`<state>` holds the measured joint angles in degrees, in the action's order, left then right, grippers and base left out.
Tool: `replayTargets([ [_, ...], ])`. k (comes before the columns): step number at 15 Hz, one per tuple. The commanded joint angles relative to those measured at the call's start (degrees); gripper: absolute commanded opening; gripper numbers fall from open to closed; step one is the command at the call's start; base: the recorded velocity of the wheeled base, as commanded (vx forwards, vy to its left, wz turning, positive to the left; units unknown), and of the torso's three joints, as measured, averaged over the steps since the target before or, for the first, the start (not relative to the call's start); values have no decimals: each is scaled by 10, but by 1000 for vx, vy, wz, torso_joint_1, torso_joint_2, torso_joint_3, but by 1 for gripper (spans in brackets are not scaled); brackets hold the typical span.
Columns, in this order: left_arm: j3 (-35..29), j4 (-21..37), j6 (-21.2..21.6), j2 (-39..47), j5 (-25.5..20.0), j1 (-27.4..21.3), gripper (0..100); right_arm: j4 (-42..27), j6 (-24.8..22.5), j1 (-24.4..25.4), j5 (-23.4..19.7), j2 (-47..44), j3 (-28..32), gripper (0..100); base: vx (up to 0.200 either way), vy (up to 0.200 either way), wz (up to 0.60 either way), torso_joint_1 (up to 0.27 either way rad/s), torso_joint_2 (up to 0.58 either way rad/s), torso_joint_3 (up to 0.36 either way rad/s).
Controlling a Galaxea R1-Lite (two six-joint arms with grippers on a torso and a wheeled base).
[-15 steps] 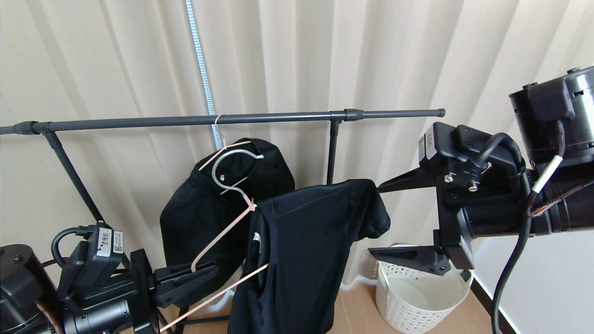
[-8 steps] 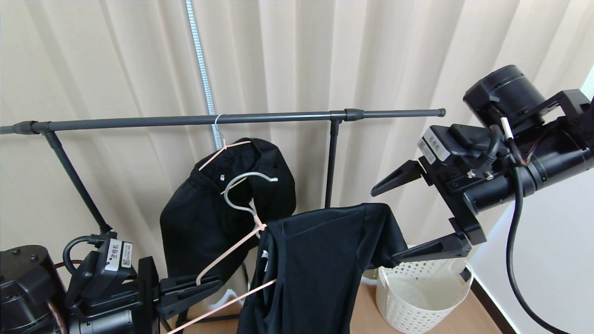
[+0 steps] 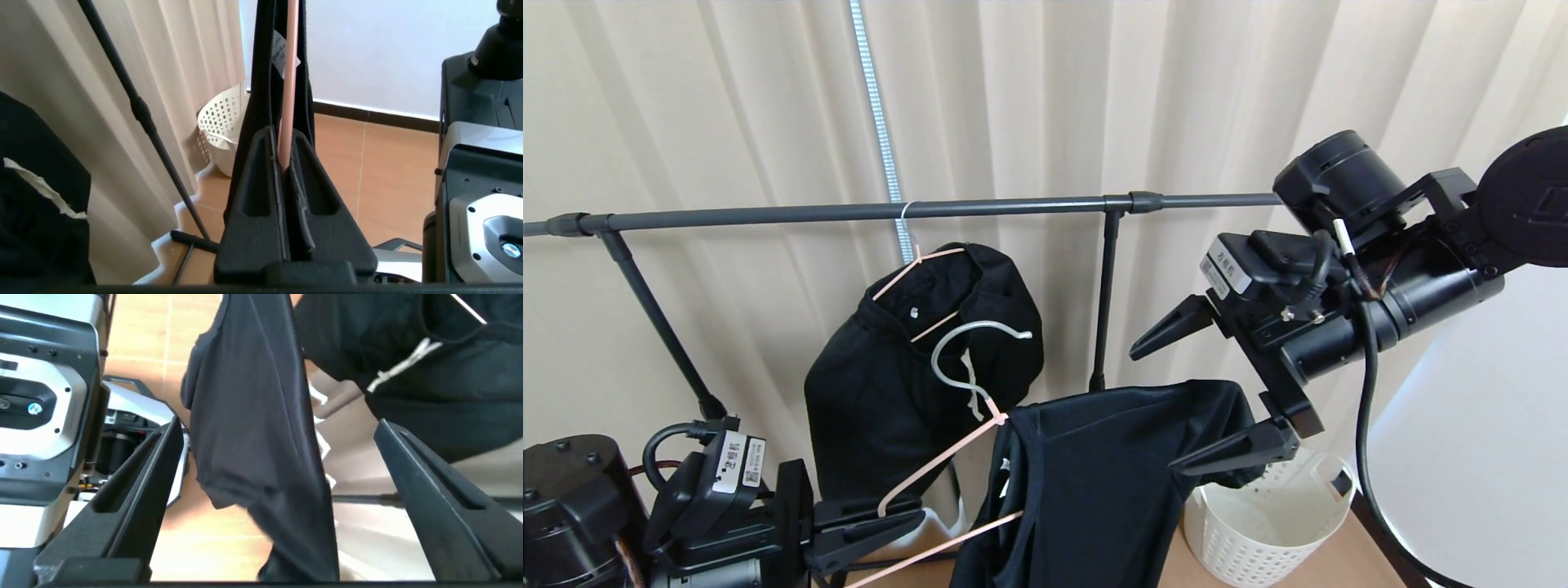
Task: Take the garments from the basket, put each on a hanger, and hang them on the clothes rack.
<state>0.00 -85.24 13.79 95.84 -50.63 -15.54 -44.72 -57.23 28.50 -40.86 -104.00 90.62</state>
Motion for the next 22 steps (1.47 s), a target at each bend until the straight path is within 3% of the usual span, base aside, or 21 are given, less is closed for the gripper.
replayTargets([
  [1,0,-1,0,0,0,-4,0,2,2,16,5,-16,1,100,0,0,0,0,0,0],
  [8,0,-1,0,0,0,-12,0,17,7,35,39,-47,5,100,0,0,0,0,0,0],
  [15,0,-1,0,0,0,-12,0,19,8,46,39,-48,8,100,0,0,0,0,0,0],
  [16,0,-1,0,0,0,-12,0,18,8,46,39,-47,8,0,0,0,0,0,0,0],
  [22,0,-2,0,1,1,-11,0,17,8,48,39,-42,3,0,0,0,0,0,0,0],
])
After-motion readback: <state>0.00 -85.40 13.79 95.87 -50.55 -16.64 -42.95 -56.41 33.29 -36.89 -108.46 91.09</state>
